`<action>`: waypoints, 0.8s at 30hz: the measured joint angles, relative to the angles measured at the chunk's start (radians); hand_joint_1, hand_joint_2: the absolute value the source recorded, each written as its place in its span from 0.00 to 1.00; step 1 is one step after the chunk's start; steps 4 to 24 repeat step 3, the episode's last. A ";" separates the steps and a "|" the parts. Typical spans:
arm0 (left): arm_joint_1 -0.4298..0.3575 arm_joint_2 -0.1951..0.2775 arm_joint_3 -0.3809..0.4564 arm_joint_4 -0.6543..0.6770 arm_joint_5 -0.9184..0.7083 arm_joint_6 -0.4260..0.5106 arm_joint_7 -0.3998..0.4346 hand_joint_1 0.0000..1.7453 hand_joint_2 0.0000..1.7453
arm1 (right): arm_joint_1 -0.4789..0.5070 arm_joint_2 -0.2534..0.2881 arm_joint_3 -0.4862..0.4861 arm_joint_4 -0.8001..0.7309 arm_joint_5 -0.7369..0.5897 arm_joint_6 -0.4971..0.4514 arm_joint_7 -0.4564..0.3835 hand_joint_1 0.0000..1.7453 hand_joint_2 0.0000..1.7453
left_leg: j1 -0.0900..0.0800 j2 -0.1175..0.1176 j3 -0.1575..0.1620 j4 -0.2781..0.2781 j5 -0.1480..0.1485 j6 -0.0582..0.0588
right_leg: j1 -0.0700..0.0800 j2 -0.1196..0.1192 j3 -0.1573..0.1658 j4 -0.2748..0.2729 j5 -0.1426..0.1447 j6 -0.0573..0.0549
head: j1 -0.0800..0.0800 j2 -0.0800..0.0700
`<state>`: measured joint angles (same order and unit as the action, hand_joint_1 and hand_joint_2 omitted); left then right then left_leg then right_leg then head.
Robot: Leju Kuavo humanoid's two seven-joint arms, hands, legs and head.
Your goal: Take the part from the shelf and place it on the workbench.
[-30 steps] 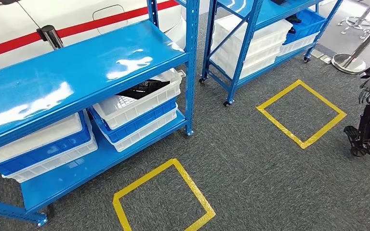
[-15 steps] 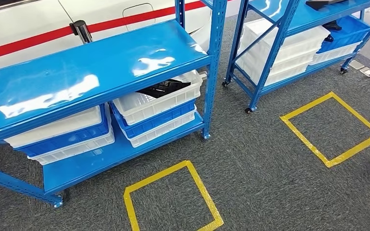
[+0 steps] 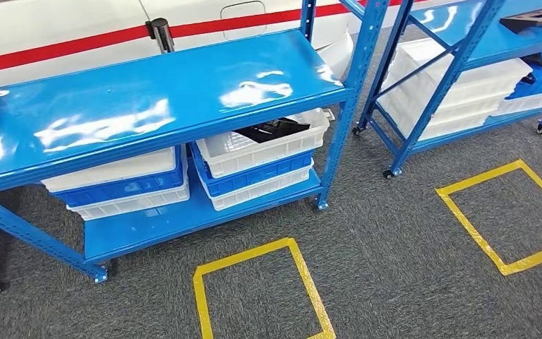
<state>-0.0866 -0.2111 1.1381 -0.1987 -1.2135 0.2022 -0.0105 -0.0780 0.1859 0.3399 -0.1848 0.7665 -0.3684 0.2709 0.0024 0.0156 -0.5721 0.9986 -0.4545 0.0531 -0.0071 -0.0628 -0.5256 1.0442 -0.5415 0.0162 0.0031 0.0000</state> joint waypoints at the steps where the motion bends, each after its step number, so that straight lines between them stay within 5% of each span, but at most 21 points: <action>1: -0.001 0.000 0.000 0.000 0.001 0.000 -0.001 0.00 0.00 | 0.000 -0.001 0.000 0.000 0.002 -0.001 -0.001 0.00 0.00 | 0.004 -0.009 0.004 -0.005 0.004 0.002 | -0.002 0.023 -0.022 0.047 -0.023 -0.003 | 0.002 0.000; 3: -0.002 0.000 0.000 0.000 0.004 0.000 -0.001 0.00 0.00 | 0.000 -0.002 0.000 0.000 0.006 -0.002 -0.003 0.00 0.00 | 0.003 -0.024 0.004 -0.005 0.004 0.005 | -0.005 0.048 -0.071 0.147 -0.066 -0.009 | 0.005 0.000; 24: -0.002 0.000 0.000 0.000 0.004 0.000 -0.001 0.00 0.00 | 0.000 -0.002 0.000 0.000 0.006 -0.002 -0.003 0.00 0.00 | 0.003 -0.024 0.004 -0.005 0.004 0.005 | -0.005 0.048 -0.071 0.147 -0.066 -0.009 | 0.005 0.000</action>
